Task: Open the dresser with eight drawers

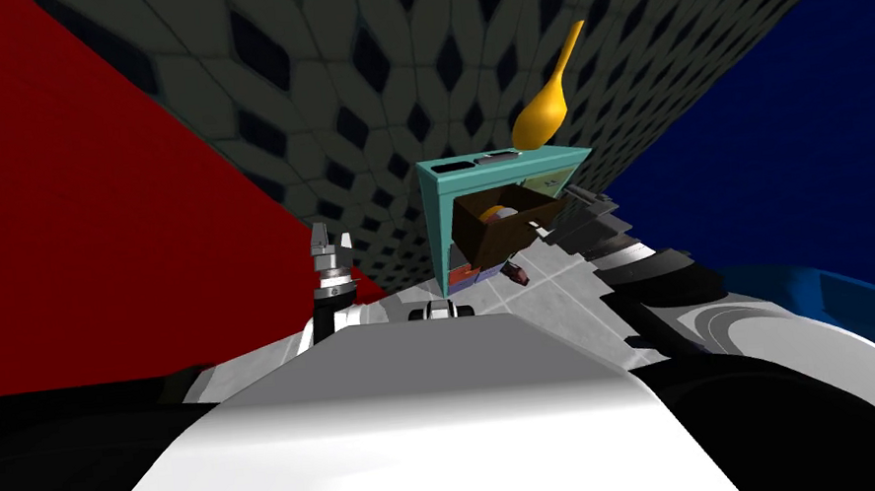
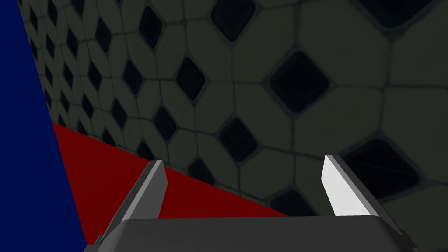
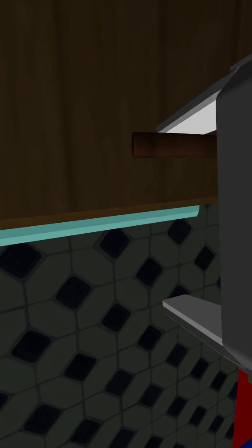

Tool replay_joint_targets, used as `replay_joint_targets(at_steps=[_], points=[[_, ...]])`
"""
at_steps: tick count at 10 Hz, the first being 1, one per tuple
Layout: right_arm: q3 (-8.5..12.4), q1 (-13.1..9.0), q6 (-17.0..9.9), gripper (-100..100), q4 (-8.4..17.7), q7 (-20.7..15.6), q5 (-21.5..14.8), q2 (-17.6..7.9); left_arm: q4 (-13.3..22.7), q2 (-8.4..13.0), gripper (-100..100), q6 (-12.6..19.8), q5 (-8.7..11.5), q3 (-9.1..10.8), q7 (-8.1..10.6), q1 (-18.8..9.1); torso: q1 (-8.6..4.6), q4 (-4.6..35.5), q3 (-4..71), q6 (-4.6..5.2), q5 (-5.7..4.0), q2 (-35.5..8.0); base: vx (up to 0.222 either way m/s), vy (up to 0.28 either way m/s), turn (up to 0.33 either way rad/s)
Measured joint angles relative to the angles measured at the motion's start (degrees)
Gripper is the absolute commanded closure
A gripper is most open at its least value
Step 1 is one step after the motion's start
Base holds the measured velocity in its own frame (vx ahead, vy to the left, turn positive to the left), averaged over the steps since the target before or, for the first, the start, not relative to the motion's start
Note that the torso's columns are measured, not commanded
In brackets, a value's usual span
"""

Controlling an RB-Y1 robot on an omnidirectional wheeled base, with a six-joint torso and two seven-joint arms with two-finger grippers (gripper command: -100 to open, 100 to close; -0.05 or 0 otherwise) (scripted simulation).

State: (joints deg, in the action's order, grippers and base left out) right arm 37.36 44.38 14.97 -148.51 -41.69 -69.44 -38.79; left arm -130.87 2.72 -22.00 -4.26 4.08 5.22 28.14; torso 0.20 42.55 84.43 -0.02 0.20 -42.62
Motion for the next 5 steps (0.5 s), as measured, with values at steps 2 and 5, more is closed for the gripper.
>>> replay_joint_targets(at_steps=[2, 5], points=[[-0.08, 0.13, 0.09, 0, 0.19, -0.05, -0.06, 0.01, 0.0, 0.0, 0, 0.0, 0.0, 0.0, 0.0, 0.0, -0.06, -0.1, 0.01, 0.01, -0.09, 0.08, 0.0, 0.0, 0.0], [-0.15, 0.27, 0.19, 0, 0.36, -0.09, -0.11, 0.01, 0.0, 0.0, 0, 0.0, 0.0, 0.0, 0.0, 0.0, -0.09, -0.19, 0.09, 0.01, -0.13, 0.23, 0.0, 0.0, 0.0]])
